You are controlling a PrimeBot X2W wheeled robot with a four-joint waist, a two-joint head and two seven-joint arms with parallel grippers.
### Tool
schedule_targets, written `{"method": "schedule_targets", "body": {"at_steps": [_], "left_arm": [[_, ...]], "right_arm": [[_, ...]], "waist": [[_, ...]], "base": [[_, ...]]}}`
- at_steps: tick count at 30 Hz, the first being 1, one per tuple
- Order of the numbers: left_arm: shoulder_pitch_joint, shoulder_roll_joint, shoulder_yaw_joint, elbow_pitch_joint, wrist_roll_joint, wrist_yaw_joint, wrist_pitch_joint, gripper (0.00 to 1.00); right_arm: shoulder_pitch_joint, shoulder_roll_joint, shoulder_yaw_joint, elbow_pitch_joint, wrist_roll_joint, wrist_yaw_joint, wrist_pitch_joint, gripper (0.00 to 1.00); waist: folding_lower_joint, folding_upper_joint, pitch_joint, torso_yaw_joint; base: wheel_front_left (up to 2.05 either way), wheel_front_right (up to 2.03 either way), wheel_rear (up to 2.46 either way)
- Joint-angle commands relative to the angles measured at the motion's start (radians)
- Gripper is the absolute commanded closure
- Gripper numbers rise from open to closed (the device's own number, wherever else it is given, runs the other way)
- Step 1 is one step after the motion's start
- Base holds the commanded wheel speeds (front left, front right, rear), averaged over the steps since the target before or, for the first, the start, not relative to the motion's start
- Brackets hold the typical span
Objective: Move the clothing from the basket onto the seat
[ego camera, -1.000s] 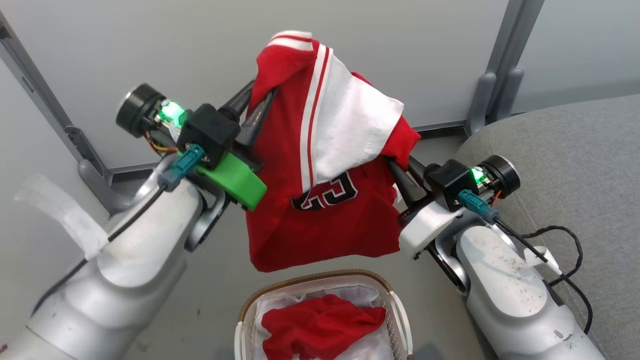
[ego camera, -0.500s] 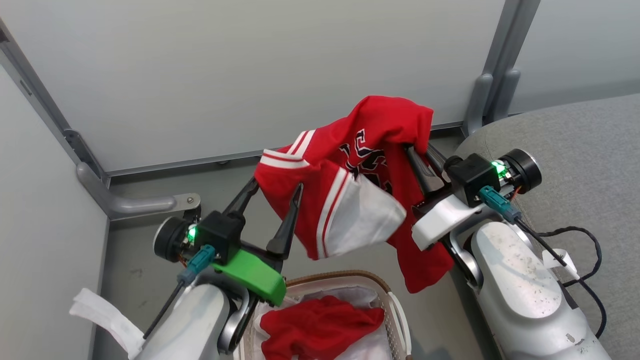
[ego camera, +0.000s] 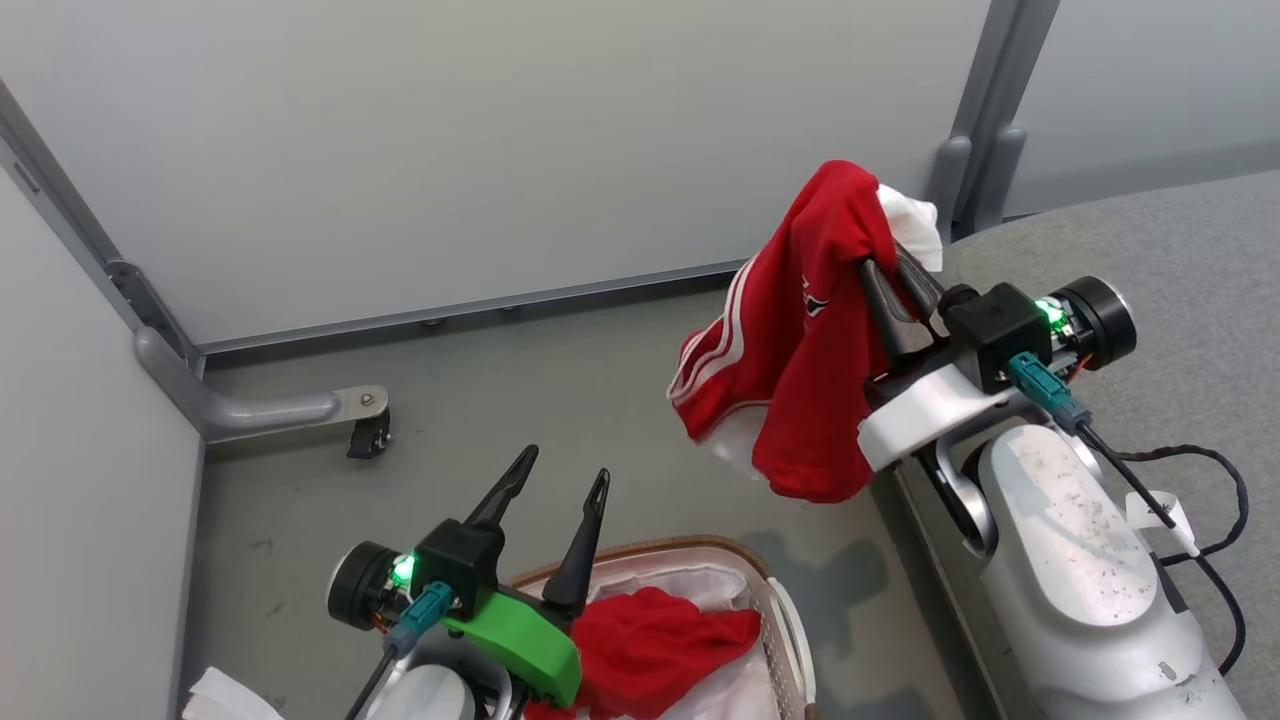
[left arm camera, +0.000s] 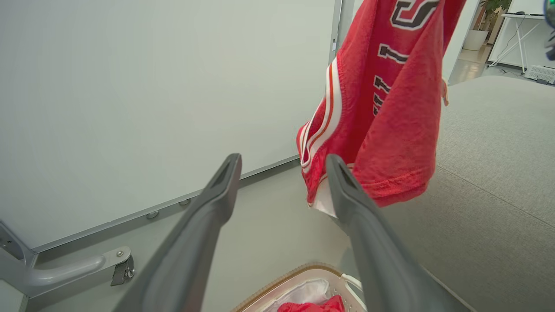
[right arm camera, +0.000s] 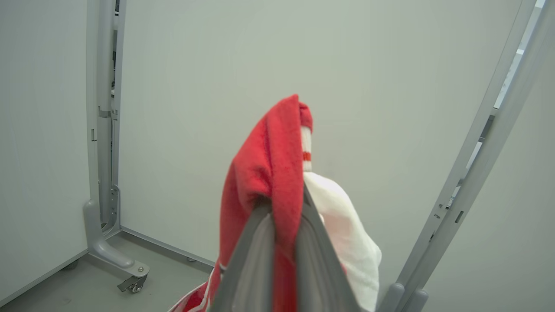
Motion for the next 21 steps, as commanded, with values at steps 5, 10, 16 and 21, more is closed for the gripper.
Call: {"method": "schedule_targets", "body": {"at_steps": [5, 10, 16, 21], "left_arm": [[0.037, -0.019, 0.024, -0.010, 0.030, -0.009, 0.000, 0.00], [0.052, -0.032, 0.029, -0.027, 0.052, -0.011, 0.000, 0.00], [0.036, -0.036, 0.025, -0.042, 0.076, -0.013, 0.000, 0.00], [0.006, -0.037, 0.016, -0.056, 0.081, -0.013, 0.000, 0.00]], "right_arm": [[0.016, -0.003, -0.020, -0.005, -0.021, -0.001, -0.001, 1.00], [0.004, -0.004, -0.025, -0.003, -0.031, -0.001, -0.001, 1.00], [-0.024, -0.003, -0.015, -0.018, -0.035, -0.001, -0.001, 1.00], [-0.039, -0.004, -0.019, -0.033, -0.047, -0.001, -0.001, 1.00]], "waist": [[0.0000, 0.0000, 0.005, -0.006], [0.0000, 0.0000, 0.020, -0.042], [0.0000, 0.0000, 0.065, -0.149], [0.0000, 0.0000, 0.109, -0.250]], "base": [[0.00, 0.00, 0.00], [0.00, 0.00, 0.00], [0.00, 0.00, 0.00], [0.00, 0.00, 0.00]]}}
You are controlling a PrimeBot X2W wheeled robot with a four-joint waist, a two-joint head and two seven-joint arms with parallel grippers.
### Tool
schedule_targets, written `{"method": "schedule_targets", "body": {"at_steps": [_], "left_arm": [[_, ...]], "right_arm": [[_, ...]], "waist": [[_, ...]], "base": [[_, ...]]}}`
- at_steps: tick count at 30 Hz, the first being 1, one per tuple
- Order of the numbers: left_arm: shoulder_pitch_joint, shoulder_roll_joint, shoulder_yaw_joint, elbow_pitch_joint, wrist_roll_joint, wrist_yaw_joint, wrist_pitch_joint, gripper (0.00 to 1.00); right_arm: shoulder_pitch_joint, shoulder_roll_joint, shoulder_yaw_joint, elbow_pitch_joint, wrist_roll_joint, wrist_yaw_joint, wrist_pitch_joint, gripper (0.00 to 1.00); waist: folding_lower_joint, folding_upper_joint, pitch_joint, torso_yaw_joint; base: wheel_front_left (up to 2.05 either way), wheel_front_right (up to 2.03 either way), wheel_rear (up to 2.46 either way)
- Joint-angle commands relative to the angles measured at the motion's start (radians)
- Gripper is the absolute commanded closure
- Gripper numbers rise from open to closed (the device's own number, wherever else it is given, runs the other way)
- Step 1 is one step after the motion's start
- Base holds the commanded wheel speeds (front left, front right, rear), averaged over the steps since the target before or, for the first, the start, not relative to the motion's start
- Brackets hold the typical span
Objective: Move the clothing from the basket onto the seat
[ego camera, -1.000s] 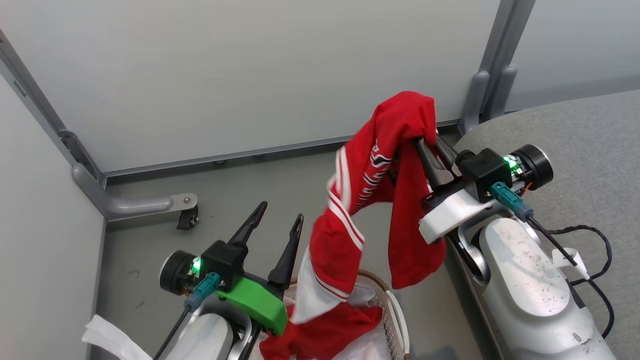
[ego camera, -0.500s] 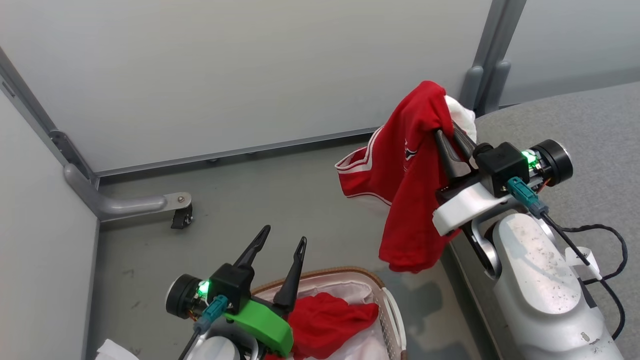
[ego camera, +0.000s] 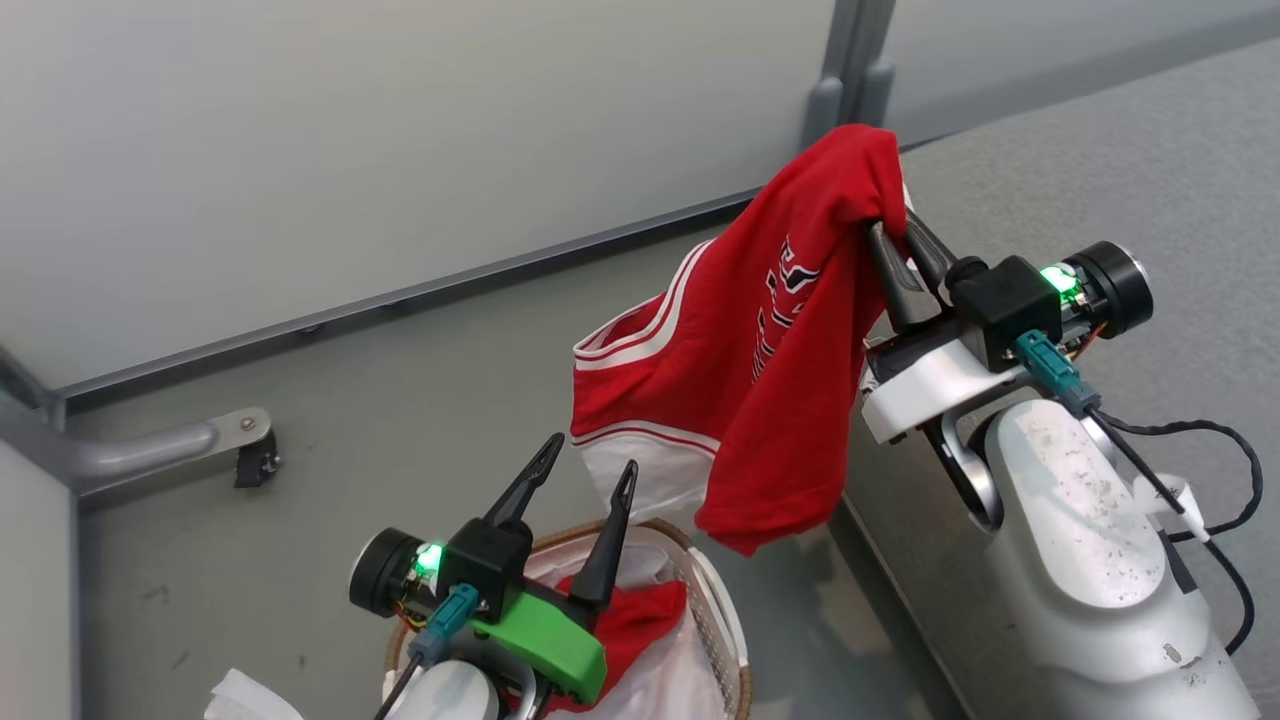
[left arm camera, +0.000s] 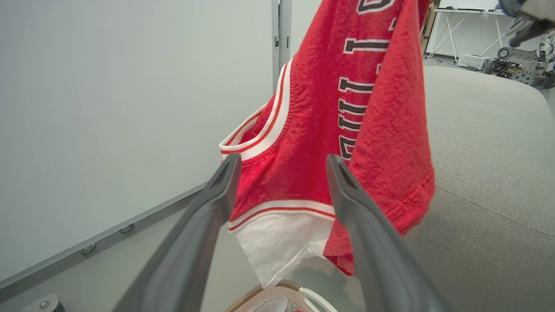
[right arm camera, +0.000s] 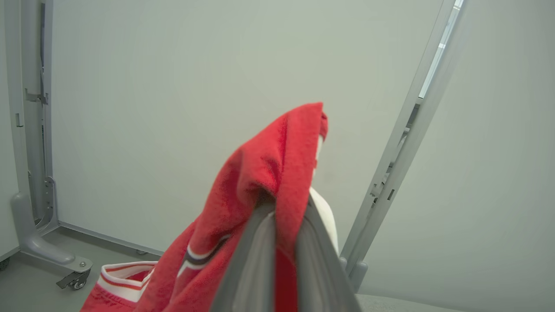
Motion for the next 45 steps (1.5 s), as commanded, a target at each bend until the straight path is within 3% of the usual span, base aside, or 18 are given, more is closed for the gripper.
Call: {"method": "schedule_targets", "body": {"at_steps": [1, 10, 19, 28, 40, 45], "left_arm": [[-0.023, 0.003, 0.000, -0.006, 0.003, -0.002, 0.000, 0.00], [-0.056, 0.015, -0.026, -0.005, 0.008, -0.002, 0.000, 0.00], [-0.079, 0.026, -0.037, -0.016, 0.017, -0.002, 0.000, 0.00], [-0.143, 0.054, -0.081, -0.041, 0.025, -0.002, 0.000, 0.00], [-0.279, 0.089, -0.116, -0.078, 0.059, -0.002, 0.000, 0.00], [-0.329, 0.107, -0.133, -0.088, 0.079, -0.002, 0.000, 0.00]], "right_arm": [[-0.011, -0.003, -0.004, -0.008, -0.006, -0.001, -0.001, 1.00], [-0.001, -0.009, -0.037, -0.031, -0.010, -0.001, -0.001, 1.00], [0.012, -0.025, -0.072, -0.035, -0.015, -0.001, -0.001, 1.00], [-0.126, -0.100, -0.145, -0.036, -0.031, -0.001, -0.001, 1.00], [-0.540, -0.372, -0.289, 0.034, -0.043, -0.001, -0.001, 1.00], [-0.655, -0.439, -0.348, 0.086, -0.045, -0.001, -0.001, 1.00]], "waist": [[0.0000, -0.0001, 0.063, -0.113], [0.0000, -0.0001, 0.107, -0.254], [0.0000, -0.0001, 0.151, -0.295], [0.0000, -0.0001, 0.255, -0.236], [0.0000, -0.0001, 0.504, -0.098], [0.0000, -0.0001, 0.614, -0.059]], "base": [[0.00, 0.00, 0.00], [0.00, 0.00, 0.00], [0.00, 0.00, 0.00], [0.00, 0.00, 0.00], [0.00, 0.00, 0.00], [0.00, 0.00, 0.00]]}}
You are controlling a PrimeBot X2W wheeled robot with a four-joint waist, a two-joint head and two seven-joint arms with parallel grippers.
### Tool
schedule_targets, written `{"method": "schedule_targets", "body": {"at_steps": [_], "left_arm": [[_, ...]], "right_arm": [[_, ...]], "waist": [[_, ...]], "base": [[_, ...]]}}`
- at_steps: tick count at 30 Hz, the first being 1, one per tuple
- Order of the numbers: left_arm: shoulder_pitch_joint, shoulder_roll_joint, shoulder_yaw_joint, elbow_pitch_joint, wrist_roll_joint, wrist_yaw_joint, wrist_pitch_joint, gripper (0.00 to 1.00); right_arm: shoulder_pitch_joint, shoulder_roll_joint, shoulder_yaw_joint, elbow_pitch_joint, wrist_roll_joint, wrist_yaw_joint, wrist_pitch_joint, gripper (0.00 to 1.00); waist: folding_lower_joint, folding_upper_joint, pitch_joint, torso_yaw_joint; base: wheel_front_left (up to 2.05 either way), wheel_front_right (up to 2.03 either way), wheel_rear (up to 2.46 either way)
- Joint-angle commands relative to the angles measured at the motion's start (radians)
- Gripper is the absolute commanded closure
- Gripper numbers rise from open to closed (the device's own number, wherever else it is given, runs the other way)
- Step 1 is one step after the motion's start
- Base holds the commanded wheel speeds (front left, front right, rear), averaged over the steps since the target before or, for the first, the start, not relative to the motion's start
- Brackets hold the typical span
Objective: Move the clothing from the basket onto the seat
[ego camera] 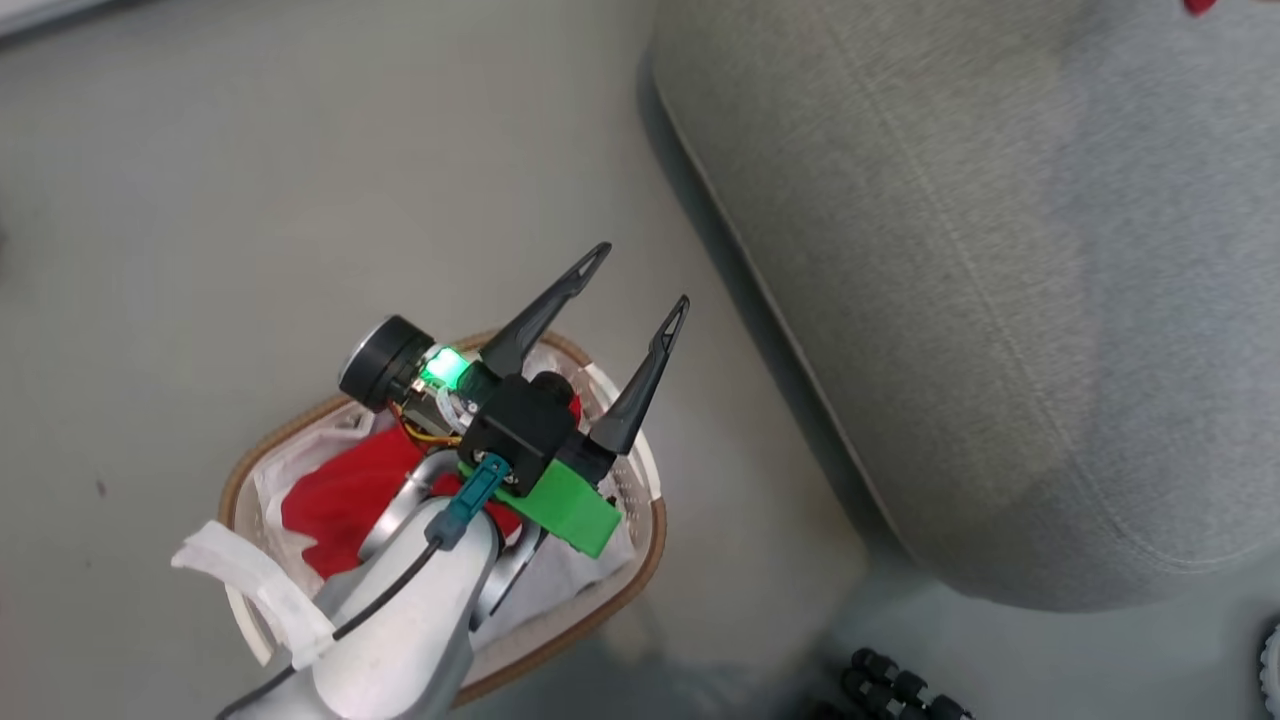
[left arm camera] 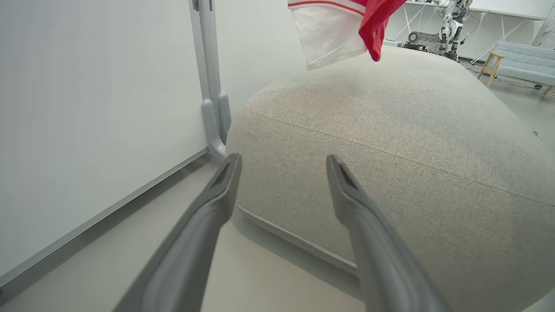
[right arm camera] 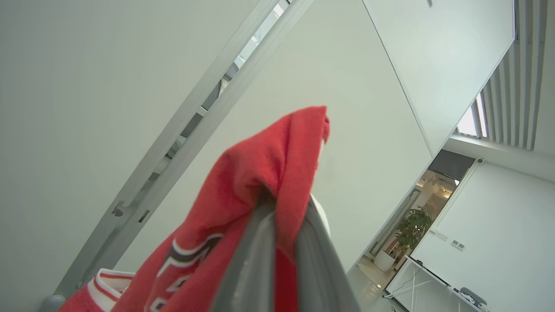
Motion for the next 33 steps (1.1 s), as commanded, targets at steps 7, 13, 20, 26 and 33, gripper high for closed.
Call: {"method": "schedule_targets", "body": {"at_steps": [7, 13, 20, 26, 33], "left_arm": [[-0.076, 0.007, -0.003, -0.013, 0.029, -0.002, 0.000, 0.00], [-0.068, 0.010, 0.011, -0.013, 0.041, -0.001, 0.000, 0.00], [-0.052, 0.017, 0.019, -0.006, 0.042, -0.001, 0.000, 0.00], [-0.036, 0.015, 0.022, 0.008, 0.035, -0.001, 0.000, 0.00], [-0.010, -0.004, 0.059, 0.001, 0.017, 0.007, 0.000, 0.00]], "right_arm": [[0.052, 0.022, -0.080, 0.104, -0.053, -0.001, 0.000, 1.00], [0.177, 0.129, -0.121, 0.145, -0.084, -0.001, 0.000, 1.00], [0.277, 0.218, -0.160, 0.180, -0.100, -0.001, 0.000, 1.00], [0.337, 0.264, -0.188, 0.139, -0.111, -0.001, 0.000, 0.00], [0.437, 0.291, -0.180, 0.085, -0.117, -0.001, 0.000, 0.00]], "waist": [[-0.0001, -0.0001, 0.235, 0.117], [-0.0001, -0.0001, 0.268, 0.103], [-0.0001, -0.0001, 0.267, 0.084], [-0.0001, -0.0001, 0.234, 0.076], [-0.0001, -0.0001, 0.156, 0.091]], "base": [[0.00, 0.00, 0.00], [0.00, 0.00, 0.00], [0.00, 0.00, 0.00], [0.00, 0.00, 0.00], [0.00, 0.00, 0.00]]}}
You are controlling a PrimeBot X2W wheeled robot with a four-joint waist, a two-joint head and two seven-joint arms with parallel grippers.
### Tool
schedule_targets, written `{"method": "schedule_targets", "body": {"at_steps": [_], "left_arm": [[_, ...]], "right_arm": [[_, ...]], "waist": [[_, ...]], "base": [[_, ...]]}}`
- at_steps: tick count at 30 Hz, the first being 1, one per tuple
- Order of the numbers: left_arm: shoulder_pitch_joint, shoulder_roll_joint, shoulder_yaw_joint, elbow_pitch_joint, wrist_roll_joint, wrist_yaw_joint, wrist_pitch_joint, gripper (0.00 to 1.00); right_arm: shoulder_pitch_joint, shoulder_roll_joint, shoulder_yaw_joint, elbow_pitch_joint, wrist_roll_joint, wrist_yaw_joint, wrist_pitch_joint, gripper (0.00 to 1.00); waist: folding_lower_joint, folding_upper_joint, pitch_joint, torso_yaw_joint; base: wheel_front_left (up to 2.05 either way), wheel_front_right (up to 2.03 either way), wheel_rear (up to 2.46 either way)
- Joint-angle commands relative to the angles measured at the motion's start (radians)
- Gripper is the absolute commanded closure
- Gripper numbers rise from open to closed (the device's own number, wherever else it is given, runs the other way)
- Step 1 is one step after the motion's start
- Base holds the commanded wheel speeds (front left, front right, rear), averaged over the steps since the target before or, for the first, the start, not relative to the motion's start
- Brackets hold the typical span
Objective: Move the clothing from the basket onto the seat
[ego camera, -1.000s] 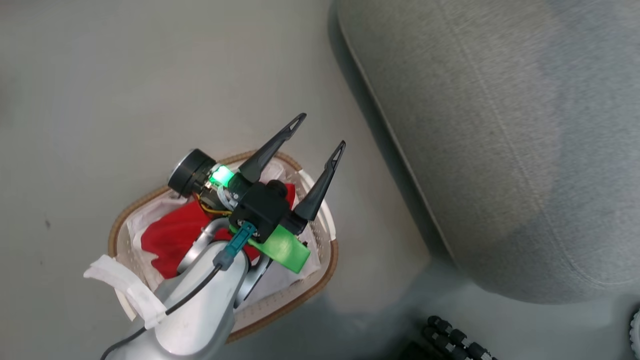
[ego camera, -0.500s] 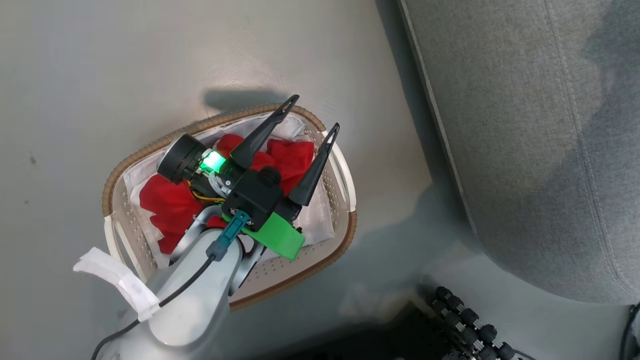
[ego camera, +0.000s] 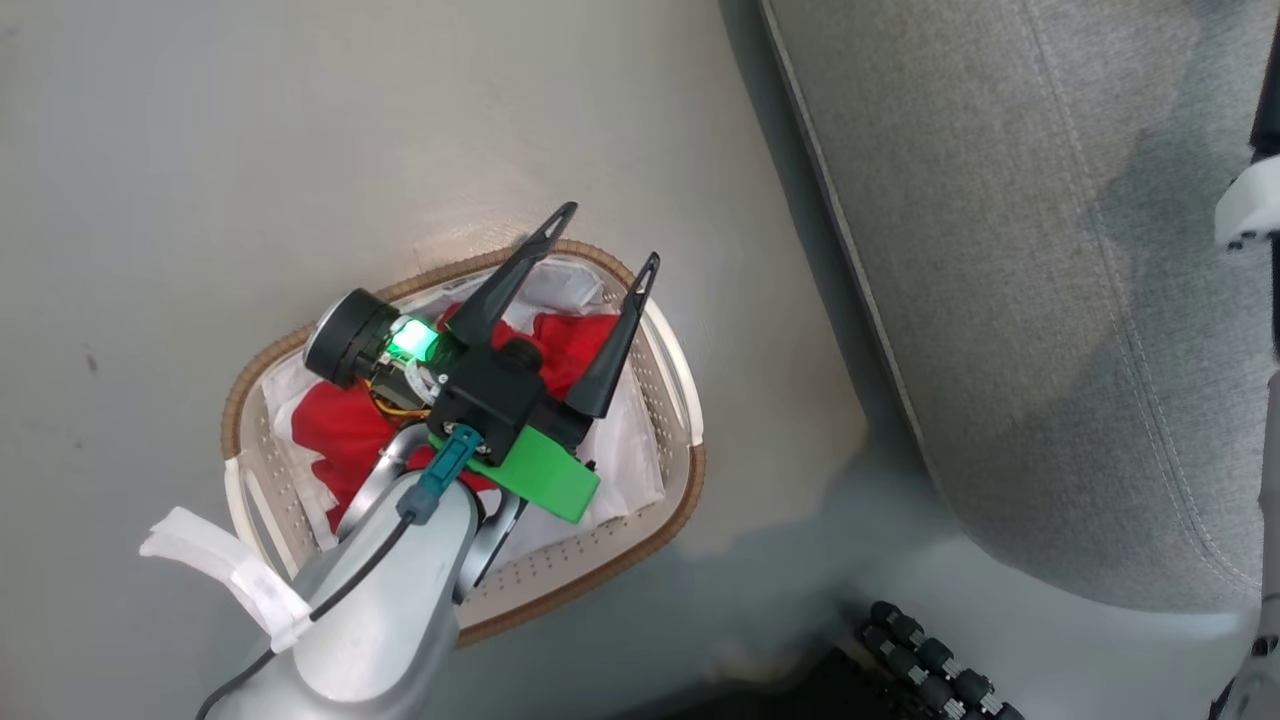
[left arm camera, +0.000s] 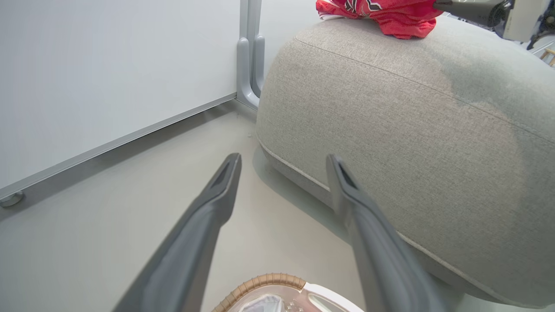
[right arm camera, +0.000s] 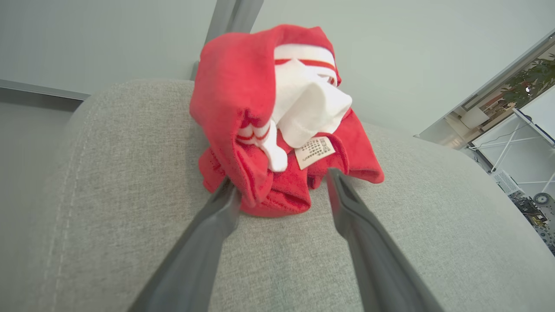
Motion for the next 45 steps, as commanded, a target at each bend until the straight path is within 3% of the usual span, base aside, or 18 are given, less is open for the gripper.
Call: {"method": "schedule_targets", "body": {"at_steps": [1, 16, 27, 35, 38, 45], "left_arm": [[0.021, -0.002, 0.009, 0.000, -0.002, 0.001, 0.000, 0.00], [0.164, -0.066, 0.117, 0.027, -0.055, 0.002, 0.000, 0.00], [0.336, -0.090, 0.291, 0.019, -0.072, 0.028, 0.000, 0.00], [0.441, -0.095, 0.403, 0.014, -0.086, 0.041, 0.000, 0.00], [0.480, -0.096, 0.441, 0.013, -0.096, 0.044, 0.000, 0.00], [0.553, -0.096, 0.468, 0.008, -0.124, 0.051, 0.000, 0.00]], "right_arm": [[0.041, 0.003, 0.003, -0.009, 0.004, -0.001, 0.000, 0.00], [0.199, 0.015, 0.074, -0.017, 0.026, -0.001, 0.000, 0.00], [0.280, 0.099, 0.195, -0.022, 0.069, -0.001, 0.000, 0.00], [0.403, 0.146, 0.250, -0.049, 0.127, -0.001, 0.000, 0.00], [0.454, 0.148, 0.291, -0.063, 0.198, -0.001, 0.000, 0.00], [0.585, 0.147, 0.370, -0.088, 0.281, -0.001, 0.000, 0.00]], "waist": [[-0.0001, 0.0000, -0.054, 0.015], [-0.0001, 0.0000, -0.360, 0.136], [-0.0001, 0.0000, -0.557, 0.251], [-0.0001, 0.0000, -0.646, 0.301], [-0.0001, 0.0000, -0.666, 0.313], [-0.0001, 0.0000, -0.714, 0.330]], "base": [[0.00, 0.00, 0.00], [0.00, 0.00, 0.00], [0.00, 0.00, 0.00], [0.00, 0.00, 0.00], [0.00, 0.00, 0.00], [0.00, 0.00, 0.00]]}}
